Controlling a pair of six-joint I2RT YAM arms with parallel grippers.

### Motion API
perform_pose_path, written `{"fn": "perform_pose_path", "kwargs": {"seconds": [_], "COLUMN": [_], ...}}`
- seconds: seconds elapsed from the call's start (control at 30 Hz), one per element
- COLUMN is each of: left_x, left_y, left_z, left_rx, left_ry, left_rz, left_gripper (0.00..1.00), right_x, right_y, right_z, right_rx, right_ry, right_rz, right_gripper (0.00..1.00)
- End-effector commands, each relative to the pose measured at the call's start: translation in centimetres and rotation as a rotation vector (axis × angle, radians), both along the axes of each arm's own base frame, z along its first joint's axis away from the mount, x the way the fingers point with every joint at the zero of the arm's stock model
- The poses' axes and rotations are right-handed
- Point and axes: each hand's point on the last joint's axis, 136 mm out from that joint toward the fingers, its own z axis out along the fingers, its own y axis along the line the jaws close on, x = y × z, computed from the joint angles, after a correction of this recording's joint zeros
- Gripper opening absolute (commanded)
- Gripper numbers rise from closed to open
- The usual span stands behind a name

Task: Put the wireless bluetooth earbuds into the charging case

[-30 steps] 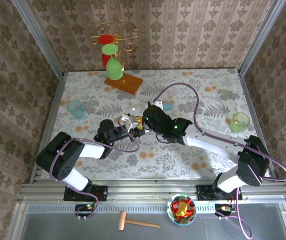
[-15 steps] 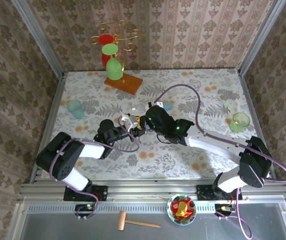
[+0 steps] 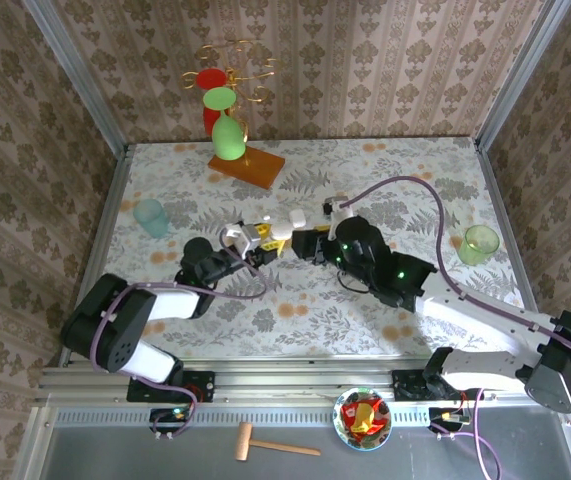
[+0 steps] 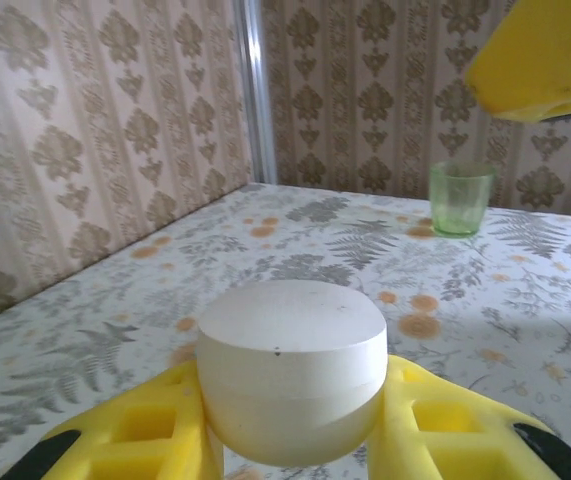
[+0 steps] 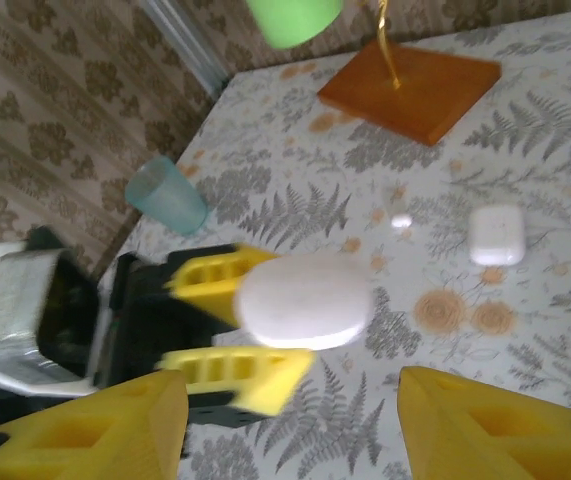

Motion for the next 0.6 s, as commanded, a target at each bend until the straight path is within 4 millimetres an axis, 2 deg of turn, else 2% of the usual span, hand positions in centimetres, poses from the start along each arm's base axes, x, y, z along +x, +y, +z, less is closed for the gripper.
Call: {"fn": "perform_pose_path", "kwargs": {"seconds": [0.0,0.13,0.2,0.23,0.33,0.47,0.57], "left_x": [-0.4,-1.3,-1.8,-1.9,-2.4,-1.4,-0.7], "left_y": [1.8,3.2,3.5,3.8,4.2,5.7,6.3], "left_z": [2.2,3.8,4.1,4.3,4.7,4.9,5.1], "left_rx": [-0.059,-0.097,-0.107,-0.115,-0.134,-0.160,-0.186], "left_ry": [-0.044,-0.068,-0.072,-0.073,-0.074,-0.044,0.004], "left_rz": [0.041,0.070,0.075,0.082,0.087,0.146,0.157], "left_gripper": [0.24,0.25,0.25,0.25,0.25,0.25,0.25], "right_x": [2.5,5.6,6.8,7.5,8.7,8.1,6.2], "right_y": [-2.0,-1.9,-1.2,-0.5,1.6,3.9,4.4], "right_z": [-2.0,-4.7,-5.0,-6.3,-7.0,-5.9,-4.8], "right_rx": [0.059,0.098,0.080,0.052,0.035,0.054,0.024], "right_ry": [0.052,0.119,0.120,0.139,0.162,0.110,0.013], "right_rz": [-0.069,-0.067,-0.050,-0.032,0.056,0.204,0.341], "right_gripper": [0.58,0.58,0.58,0.59,0.59,0.64,0.68]}}
